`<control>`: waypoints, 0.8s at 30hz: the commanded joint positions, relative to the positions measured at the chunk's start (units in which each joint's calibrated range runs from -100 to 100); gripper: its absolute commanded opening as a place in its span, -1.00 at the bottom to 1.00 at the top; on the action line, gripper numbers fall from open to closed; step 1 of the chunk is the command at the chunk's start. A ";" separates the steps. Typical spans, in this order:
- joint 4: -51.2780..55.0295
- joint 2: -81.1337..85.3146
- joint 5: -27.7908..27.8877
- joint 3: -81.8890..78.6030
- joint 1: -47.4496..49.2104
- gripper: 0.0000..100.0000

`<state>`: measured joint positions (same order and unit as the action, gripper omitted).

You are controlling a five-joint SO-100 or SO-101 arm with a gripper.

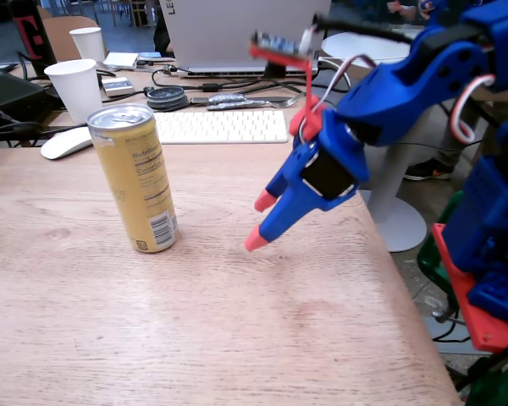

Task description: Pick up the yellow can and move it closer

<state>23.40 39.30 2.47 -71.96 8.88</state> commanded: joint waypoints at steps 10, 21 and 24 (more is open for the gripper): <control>-23.81 -7.74 -0.34 -3.22 -19.88 0.09; -23.89 -19.83 -0.39 9.52 -18.01 0.44; -23.89 -24.89 -0.39 18.11 -18.01 0.44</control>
<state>0.21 16.39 2.27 -61.68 -9.44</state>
